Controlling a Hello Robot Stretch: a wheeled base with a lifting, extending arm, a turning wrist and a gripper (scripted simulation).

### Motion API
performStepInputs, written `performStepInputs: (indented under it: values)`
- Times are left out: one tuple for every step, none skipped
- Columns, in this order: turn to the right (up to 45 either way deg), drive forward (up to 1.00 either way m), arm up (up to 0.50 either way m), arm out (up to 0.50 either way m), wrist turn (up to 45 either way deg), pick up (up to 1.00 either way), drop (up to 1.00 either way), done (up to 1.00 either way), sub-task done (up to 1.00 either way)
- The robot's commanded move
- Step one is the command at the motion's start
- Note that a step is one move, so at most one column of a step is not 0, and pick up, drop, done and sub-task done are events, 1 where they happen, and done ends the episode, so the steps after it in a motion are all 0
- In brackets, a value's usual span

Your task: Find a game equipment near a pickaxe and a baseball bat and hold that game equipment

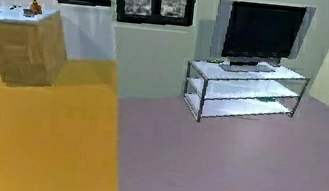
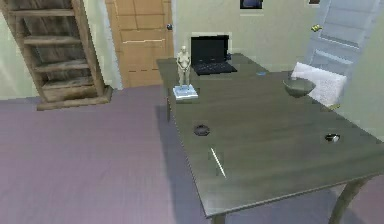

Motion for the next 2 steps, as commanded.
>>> performStepInputs:
  values:
    - [27.0,0.0,0.0,0.0,0.0,0.0,0.0,0.0,0.0]
    - [0.0,0.2,0.0,0.0,0.0,0.0,0.0,0.0,0.0]
